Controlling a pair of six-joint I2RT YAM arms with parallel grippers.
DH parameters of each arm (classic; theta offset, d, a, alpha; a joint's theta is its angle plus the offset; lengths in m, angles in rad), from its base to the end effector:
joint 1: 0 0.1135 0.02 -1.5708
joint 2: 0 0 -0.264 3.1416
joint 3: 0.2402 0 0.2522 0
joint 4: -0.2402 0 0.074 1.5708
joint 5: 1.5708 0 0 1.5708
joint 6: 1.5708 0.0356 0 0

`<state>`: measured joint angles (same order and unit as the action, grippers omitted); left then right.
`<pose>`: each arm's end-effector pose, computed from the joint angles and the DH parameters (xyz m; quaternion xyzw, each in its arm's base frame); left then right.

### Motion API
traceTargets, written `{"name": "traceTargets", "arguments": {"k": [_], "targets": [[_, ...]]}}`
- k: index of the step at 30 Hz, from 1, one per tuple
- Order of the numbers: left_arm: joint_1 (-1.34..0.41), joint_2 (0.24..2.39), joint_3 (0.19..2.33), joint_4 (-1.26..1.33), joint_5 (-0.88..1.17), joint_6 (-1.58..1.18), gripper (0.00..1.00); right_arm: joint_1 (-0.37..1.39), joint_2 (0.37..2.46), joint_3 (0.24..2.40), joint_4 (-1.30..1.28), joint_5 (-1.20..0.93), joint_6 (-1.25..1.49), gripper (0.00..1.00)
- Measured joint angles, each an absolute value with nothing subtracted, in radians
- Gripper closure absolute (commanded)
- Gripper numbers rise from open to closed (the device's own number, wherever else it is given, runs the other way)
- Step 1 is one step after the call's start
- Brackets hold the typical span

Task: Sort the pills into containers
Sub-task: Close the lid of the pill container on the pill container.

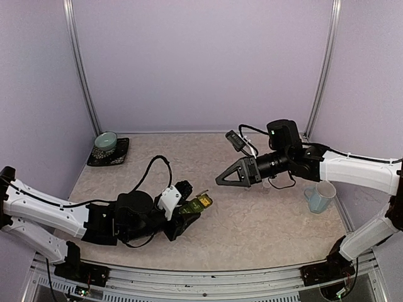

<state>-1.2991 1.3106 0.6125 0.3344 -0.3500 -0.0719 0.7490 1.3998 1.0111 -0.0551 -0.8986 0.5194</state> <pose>0.0866 -0.2652 0.2189 0.3861 0.7198 -0.2429 0.5234 0.2091 0.2324 0.2950 -0.3177 0.7299 0.5809 0.1700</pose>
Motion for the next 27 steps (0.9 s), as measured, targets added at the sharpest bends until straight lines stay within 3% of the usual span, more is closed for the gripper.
{"name": "traceTargets", "arguments": {"k": [13, 27], "targets": [[-1.361, 1.34, 0.67, 0.317, -0.445, 0.01, 0.69, 0.73, 1.506, 0.968, 0.097, -0.994, 0.829, 0.0], [-1.363, 1.348, 0.673, 0.313, -0.464, 0.031, 0.69, 0.78, 1.552, 0.979, 0.051, -1.027, 0.863, 0.0]]}}
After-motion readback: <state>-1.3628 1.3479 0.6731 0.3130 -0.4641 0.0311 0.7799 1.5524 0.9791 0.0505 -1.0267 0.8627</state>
